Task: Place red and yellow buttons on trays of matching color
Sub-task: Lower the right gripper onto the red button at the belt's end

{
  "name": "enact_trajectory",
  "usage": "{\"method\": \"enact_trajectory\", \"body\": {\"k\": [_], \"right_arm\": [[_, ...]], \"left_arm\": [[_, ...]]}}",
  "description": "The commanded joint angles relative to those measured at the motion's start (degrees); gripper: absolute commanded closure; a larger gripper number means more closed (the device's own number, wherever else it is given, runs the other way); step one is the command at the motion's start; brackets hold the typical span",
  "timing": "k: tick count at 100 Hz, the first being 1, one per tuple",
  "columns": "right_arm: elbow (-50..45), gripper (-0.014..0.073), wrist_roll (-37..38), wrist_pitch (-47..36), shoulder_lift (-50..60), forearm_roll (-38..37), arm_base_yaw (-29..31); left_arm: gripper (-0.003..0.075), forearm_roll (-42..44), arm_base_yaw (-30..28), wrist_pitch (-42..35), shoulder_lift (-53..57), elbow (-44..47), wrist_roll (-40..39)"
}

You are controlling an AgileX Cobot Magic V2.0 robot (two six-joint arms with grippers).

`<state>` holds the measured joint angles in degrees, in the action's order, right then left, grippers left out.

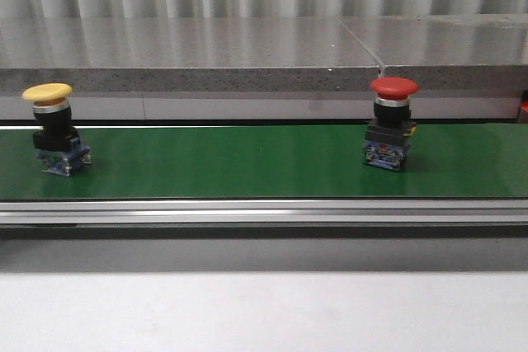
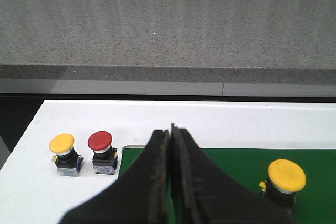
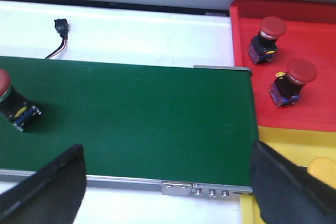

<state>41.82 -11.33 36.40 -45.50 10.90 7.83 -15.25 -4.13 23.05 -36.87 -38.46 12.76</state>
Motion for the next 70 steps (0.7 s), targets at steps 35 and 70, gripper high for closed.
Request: {"method": "enact_trajectory", "body": {"k": [35,70], "right_arm": [[8.0,-0.0035,-2.0,-3.0,-17.9,1.0,-11.3],[14.0,-0.0035,-2.0,-3.0,-32.0,1.0,-16.7]], "left_arm": [[0.0740,-1.0,0.3,-4.6,0.2,-1.5,0.2],[0.0740,-1.0,0.3,-4.6,0.2,-1.5,0.2]]}}
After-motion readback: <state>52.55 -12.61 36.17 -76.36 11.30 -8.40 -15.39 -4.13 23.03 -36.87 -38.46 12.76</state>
